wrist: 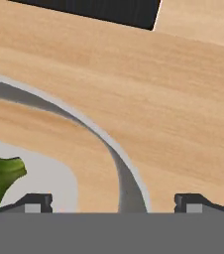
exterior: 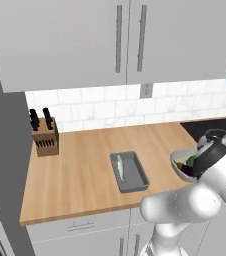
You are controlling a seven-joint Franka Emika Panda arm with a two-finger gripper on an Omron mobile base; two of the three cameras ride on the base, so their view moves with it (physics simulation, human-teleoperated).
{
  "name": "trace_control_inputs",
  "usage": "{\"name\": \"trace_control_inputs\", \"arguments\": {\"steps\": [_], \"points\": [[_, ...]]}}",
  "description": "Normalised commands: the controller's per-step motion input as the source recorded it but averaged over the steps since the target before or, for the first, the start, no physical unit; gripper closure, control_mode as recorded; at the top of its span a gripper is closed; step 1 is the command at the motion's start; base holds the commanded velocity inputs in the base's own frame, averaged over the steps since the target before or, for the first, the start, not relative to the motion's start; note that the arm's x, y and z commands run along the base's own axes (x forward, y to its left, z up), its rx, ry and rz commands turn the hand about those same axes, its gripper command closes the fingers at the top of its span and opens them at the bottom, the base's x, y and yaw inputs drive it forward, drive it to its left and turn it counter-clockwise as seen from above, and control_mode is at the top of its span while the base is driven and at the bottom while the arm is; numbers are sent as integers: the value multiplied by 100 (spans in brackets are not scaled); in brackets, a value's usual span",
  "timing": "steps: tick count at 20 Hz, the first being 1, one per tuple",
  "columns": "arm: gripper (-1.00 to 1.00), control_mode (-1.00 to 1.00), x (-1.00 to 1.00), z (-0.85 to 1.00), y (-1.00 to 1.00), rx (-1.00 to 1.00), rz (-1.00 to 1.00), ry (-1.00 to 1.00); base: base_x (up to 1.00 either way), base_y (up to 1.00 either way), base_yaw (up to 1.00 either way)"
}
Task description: Take the meat container that has the fish and place it on the second highest rack of the freezer. Then take the vegetable container that has the broccoli and eggplant and place it on the highest rack of the freezer.
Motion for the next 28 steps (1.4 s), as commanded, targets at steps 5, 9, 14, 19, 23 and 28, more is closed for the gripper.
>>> {"name": "trace_control_inputs", "arguments": {"steps": [5,9,14,19,23,28], "points": [[100,-100,16,-25,0,0,-3,0,0,0,0],[100,-100,0,0,0,0,0,0,0,0,0],[100,-100,-4,0,5,-1,0,-1,0,0,0],[100,-100,-18,16,34,-8,0,-9,0,0,0],[100,-100,-7,92,62,-13,-8,-18,0,0,0],[100,-100,-36,100,72,-15,-11,-32,0,0,0]]}}
